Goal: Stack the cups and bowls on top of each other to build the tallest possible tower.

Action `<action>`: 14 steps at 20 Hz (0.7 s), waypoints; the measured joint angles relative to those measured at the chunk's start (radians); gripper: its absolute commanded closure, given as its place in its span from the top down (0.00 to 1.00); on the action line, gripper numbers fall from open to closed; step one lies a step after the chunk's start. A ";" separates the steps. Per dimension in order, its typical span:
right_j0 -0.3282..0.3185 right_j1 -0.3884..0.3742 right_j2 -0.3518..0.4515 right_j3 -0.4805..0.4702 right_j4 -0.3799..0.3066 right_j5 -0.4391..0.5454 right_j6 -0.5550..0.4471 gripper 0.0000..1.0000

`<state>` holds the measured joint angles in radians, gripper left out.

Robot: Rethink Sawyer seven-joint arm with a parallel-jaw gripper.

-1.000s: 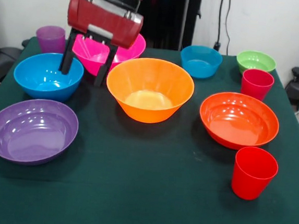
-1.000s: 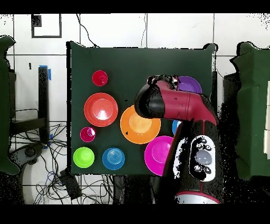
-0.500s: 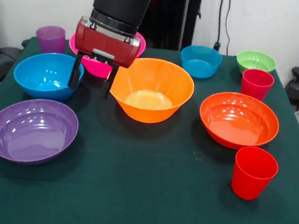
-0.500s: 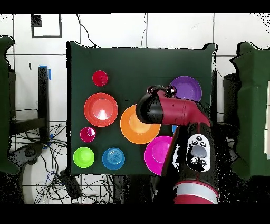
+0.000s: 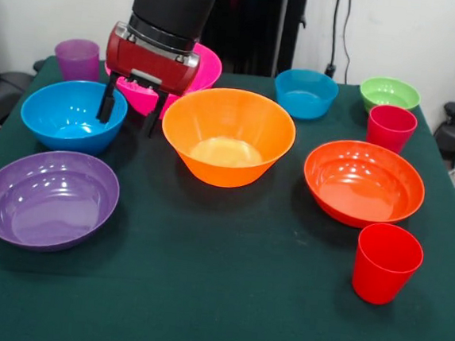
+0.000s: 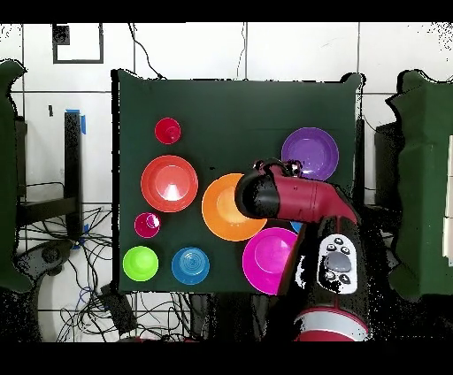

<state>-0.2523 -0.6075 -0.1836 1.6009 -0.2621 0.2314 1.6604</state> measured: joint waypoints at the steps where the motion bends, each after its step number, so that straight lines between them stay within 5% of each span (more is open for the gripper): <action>1: -0.002 -0.001 0.000 0.003 -0.003 0.000 0.000 1.00; 14: -0.052 -0.013 -0.011 0.009 -0.030 0.000 0.000 1.00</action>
<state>-0.3046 -0.6205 -0.1947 1.6096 -0.2917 0.2312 1.6604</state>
